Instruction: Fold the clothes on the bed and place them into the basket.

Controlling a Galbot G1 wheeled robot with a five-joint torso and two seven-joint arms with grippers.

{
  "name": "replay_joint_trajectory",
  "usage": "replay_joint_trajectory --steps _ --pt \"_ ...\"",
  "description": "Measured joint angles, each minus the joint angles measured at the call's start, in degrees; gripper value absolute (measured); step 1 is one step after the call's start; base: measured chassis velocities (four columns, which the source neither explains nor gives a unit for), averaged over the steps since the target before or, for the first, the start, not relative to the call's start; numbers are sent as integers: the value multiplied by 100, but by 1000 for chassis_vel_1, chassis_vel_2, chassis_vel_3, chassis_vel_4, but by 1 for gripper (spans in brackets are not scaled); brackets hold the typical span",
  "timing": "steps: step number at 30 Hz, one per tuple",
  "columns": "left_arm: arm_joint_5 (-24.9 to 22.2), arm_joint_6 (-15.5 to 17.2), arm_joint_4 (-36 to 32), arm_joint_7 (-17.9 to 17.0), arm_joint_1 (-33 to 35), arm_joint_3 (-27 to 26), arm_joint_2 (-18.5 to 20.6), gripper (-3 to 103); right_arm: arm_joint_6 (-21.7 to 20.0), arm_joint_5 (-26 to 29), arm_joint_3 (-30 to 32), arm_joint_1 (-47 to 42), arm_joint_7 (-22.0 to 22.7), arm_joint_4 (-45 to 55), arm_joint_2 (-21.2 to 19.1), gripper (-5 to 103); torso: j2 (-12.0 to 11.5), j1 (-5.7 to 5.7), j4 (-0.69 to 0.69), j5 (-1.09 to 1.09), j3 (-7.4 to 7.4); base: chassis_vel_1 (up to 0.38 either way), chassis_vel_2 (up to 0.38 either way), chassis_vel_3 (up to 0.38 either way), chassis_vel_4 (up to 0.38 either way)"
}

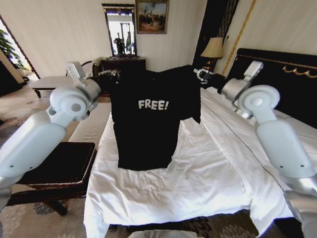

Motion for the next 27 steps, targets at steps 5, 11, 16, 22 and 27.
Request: replay_joint_trajectory --steps 5,11,16,22,27 --pt "-176 29 -44 -21 -219 112 53 0 8 130 3 96 30 -33 -112 0 0 0 2 -1 0 0 0 0 0" --pt "-376 40 -474 -83 64 -194 286 0 20 435 212 48 117 125 -256 0 1 -2 0 -1 -1 0 0 0 0" --pt "-593 72 -741 -177 169 -414 429 0 16 797 363 30 270 345 -348 0 0 -1 2 -2 -1 0 0 0 0" --pt "-881 183 -1602 -199 1105 -1197 1126 0 16 1228 942 -709 444 1184 -786 0 0 -1 1 1 0 0 0 0 0" --pt "-1471 216 -2608 -184 1784 -2066 2051 0 1 1871 2072 -1893 554 2262 -1461 0 1 -3 1 -1 -2 0 0 0 0"
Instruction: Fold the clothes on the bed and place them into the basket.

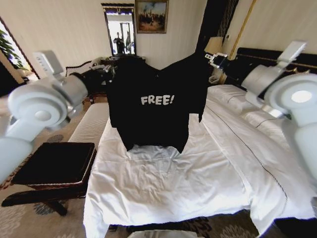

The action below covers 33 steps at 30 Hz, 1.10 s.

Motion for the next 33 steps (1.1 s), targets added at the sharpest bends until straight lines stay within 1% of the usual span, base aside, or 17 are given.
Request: replay_joint_trajectory --steps 3,4,6,8,9,11,13,14,17,20,23,25,26,29,30,32,33 --pt "-732 28 -473 69 -10 -563 785 0 -25 584 1105 -809 55 683 -559 0 1 0 -1 1 -1 0 0 0 0" --pt "-732 28 -473 69 -10 -563 785 0 -25 584 1105 -809 55 683 -559 0 1 0 -1 1 -1 0 0 0 0" --pt "-1519 68 -692 80 -9 -1162 1250 0 -72 1138 2063 -1376 124 1062 -828 0 1 -1 -1 2 -1 0 0 0 0" --pt "-2273 104 -871 27 340 -2118 1632 0 -134 1712 2927 -1870 310 1350 -1075 0 1 -1 -1 0 -1 0 0 0 0" --pt "-2273 104 -871 27 340 -2118 1632 0 -134 1712 2927 -1870 310 1350 -1075 0 1 -1 -1 0 -1 0 0 0 0" --pt "-2977 149 -999 -141 612 -2947 1841 0 -255 2381 3610 -2116 668 1577 -1189 0 1 -1 3 -1 -1 0 0 0 0" --pt "-3550 259 -1032 -319 669 -3409 1947 0 -413 3023 4116 -2227 1055 1720 -1259 0 1 -1 0 -1 0 0 0 0 0" --pt "-3550 259 -1032 -319 669 -3409 1947 0 -413 3023 4116 -2227 1055 1720 -1259 0 1 -1 0 -1 0 0 0 0 0" --pt "-4079 299 -1034 -654 697 -3521 1954 0 -707 3756 4594 -2217 1611 1743 -1414 0 1 -1 1 2 0 0 0 0 0" --pt "-3878 353 -1029 -884 771 -3263 1677 0 -909 4055 4698 -2176 1919 1581 -1490 0 2 0 1 -1 1 0 0 0 0" --pt "-3239 376 -1010 -1096 1090 -2754 1194 0 -1252 4021 4365 -2266 2263 1514 -1291 0 0 1 -2 -3 2 0 0 0 0" --pt "-2776 430 -997 -1212 1381 -2334 832 0 -1389 3531 3897 -2480 2365 1476 -960 0 -1 2 3 -1 3 0 0 0 0" --pt "-2776 430 -997 -1212 1381 -2334 832 0 -1389 3531 3897 -2480 2365 1476 -960 0 -1 2 3 -1 3 0 0 0 0" --pt "-1859 504 -981 -1313 1524 -1149 246 0 -1430 2602 2906 -2722 2369 1228 -297 0 -2 3 0 3 3 0 0 0 0" --pt "-1859 504 -981 -1313 1524 -1149 246 0 -1430 2602 2906 -2722 2369 1228 -297 0 -2 3 0 3 3 0 0 0 0" --pt "-998 513 -725 -1313 1458 -182 -182 0 -1431 1753 2135 -2674 2223 825 110 0 -2 3 -1 2 3 0 0 0 0" --pt "-775 513 -582 -1310 1413 98 -342 0 -1431 1453 1874 -2610 2138 659 233 0 -2 3 -1 2 3 0 0 0 0"
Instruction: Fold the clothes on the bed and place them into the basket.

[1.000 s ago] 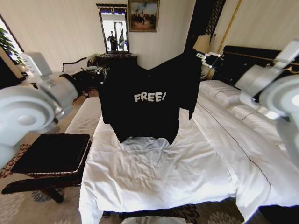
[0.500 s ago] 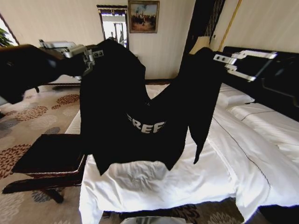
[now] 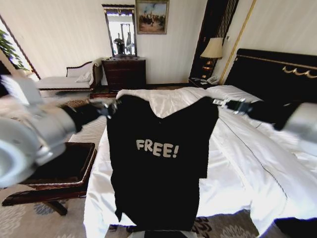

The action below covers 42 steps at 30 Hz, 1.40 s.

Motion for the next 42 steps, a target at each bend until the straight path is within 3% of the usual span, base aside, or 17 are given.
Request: replay_joint_trajectory --steps 5,8,11,12,15,16,19,21,25,34,42 --pt "894 -1 806 34 -139 953 -784 0 1 -1309 -1017 258 -560 -784 543 0 0 1 4 -1 0 0 0 0 0" --pt "1240 -1 1197 83 -103 1207 -1122 0 3 -1736 -1318 295 -747 -1060 735 0 0 1 0 -3 0 0 0 0 0" --pt "1929 -24 1970 115 53 1659 -1830 0 142 -2844 -1927 338 -1173 -1765 1319 0 0 0 0 0 -1 0 0 0 0" --pt "1929 -24 1970 115 53 1659 -1830 0 142 -2844 -1927 338 -1173 -1765 1319 0 0 0 0 0 -1 0 0 0 0" --pt "2441 -66 2455 197 291 1969 -2270 0 355 -3651 -2359 357 -1482 -2313 1753 0 0 0 0 -1 -1 0 0 0 0" --pt "2441 -66 2455 197 291 1969 -2270 0 355 -3651 -2359 357 -1482 -2313 1753 0 0 0 0 -1 -1 0 0 0 0" --pt "3040 -117 3025 404 692 2024 -2739 0 424 -4157 -2859 585 -1698 -2758 2056 0 0 -1 2 -2 -1 0 0 0 0" --pt "3083 -120 3086 418 722 2019 -2794 0 431 -4211 -2932 624 -1723 -2806 2070 0 0 -1 3 -3 -1 0 0 0 0" --pt "3398 -243 3691 457 807 2000 -3215 0 607 -4861 -3635 1137 -1963 -3632 2284 0 1 -2 2 -2 -2 0 0 0 0" --pt "3893 -407 5120 647 370 1727 -3962 0 1171 -5826 -4523 2245 -2122 -5438 3052 0 1 -1 1 -2 0 0 0 0 0" --pt "4147 -418 5929 810 86 1577 -4344 0 1420 -6186 -5099 3077 -2257 -6564 3712 0 1 0 1 -3 -1 0 0 0 0"
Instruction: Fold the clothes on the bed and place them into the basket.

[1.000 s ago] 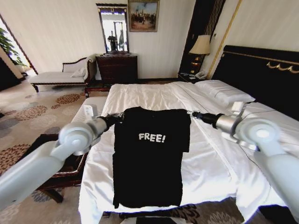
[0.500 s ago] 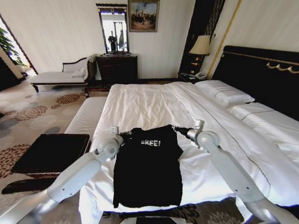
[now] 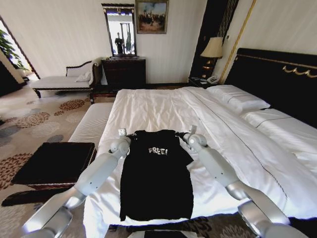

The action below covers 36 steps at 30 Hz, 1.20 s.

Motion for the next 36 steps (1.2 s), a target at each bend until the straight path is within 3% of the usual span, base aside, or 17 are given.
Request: replay_joint_trajectory --steps 4,8,15,21,25,26,29,31,32,33,34,36 --pt "138 0 462 104 -183 -2 -119 0 17 -19 -139 439 84 -468 340 0 0 0 4 -2 0 0 0 0 0" --pt "204 0 776 162 -386 26 -210 0 77 -75 -163 586 138 -721 430 0 0 -1 1 1 0 0 0 0 0" --pt "287 4 1182 247 -683 328 -363 0 265 -290 -137 615 20 -1043 431 0 0 0 -3 1 0 0 0 0 0" --pt "273 95 1040 206 -529 342 -342 -1 180 -259 -134 348 -124 -810 367 0 0 -1 0 1 0 0 0 0 0" --pt "49 385 841 40 -433 290 -312 10 84 -223 -136 213 -122 -615 328 5 1 -2 2 2 -1 0 0 0 0" --pt "46 470 785 -6 -407 294 -300 15 64 -220 -136 162 -105 -566 293 15 1 -3 2 1 -2 0 0 0 0" --pt "219 498 707 -17 -349 328 -244 26 59 -194 -115 34 -84 -414 188 26 1 -2 0 2 -1 0 0 0 0" --pt "285 497 668 -17 -310 343 -206 31 58 -179 -96 -34 -80 -295 100 26 1 -2 0 1 -1 0 0 0 0" --pt "367 478 648 -17 -266 340 -177 42 62 -182 -83 -109 -79 -170 -16 37 1 -2 -1 1 -1 0 0 0 0" --pt "428 442 648 -17 -243 324 -162 42 74 -194 -70 -155 -68 -108 -91 43 1 -2 -1 1 -1 0 0 0 0" --pt "428 442 648 -17 -243 324 -162 42 74 -194 -70 -155 -68 -108 -91 43 1 -2 -1 1 -1 0 0 0 0" --pt "463 416 629 -17 -225 291 -145 53 77 -191 -34 -208 -29 -31 -163 48 1 -2 -1 1 -1 0 0 0 0"
